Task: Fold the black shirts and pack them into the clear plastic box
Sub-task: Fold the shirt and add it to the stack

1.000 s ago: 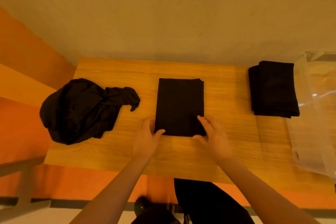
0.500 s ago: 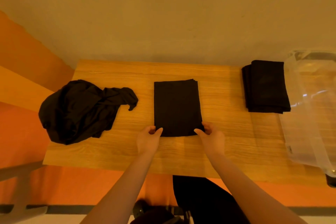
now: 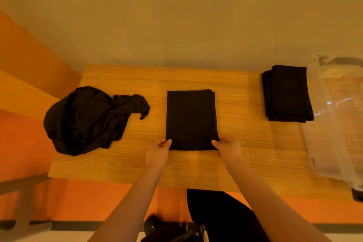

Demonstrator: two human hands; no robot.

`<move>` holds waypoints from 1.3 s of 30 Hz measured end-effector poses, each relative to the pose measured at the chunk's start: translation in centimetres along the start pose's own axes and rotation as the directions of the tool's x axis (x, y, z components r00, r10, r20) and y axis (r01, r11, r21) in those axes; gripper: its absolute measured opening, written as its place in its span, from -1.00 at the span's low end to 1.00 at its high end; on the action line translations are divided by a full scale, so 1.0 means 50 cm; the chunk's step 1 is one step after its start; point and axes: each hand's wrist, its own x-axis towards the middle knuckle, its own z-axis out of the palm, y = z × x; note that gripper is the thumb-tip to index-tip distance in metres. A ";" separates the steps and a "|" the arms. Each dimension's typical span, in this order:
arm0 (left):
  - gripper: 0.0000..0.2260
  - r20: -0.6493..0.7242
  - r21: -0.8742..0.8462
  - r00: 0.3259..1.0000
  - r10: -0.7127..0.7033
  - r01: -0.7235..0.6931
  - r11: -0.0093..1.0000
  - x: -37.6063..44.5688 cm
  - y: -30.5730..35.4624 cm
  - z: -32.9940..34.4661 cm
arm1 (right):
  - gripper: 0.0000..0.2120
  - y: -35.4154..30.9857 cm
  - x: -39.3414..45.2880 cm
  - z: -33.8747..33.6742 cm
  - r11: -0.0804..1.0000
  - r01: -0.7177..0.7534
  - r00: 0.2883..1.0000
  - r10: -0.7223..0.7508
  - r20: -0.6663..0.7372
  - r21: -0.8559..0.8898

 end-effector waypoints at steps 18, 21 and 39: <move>-0.60 0.442 0.582 0.581 0.684 -0.766 0.275 0.016 -0.048 -0.029 | -0.48 0.038 0.039 -0.072 -0.074 0.735 0.546 -0.524 0.654 -0.674; -0.68 0.418 0.557 0.555 0.720 -0.782 0.280 0.021 -0.046 -0.038 | -0.50 0.042 0.050 -0.081 -0.120 0.726 0.481 -0.615 0.625 -0.677; -0.85 0.090 0.106 0.893 0.441 -0.449 0.887 0.141 0.176 -0.033 | -0.83 -0.186 0.134 -0.001 0.756 0.535 0.844 -0.500 0.195 -0.376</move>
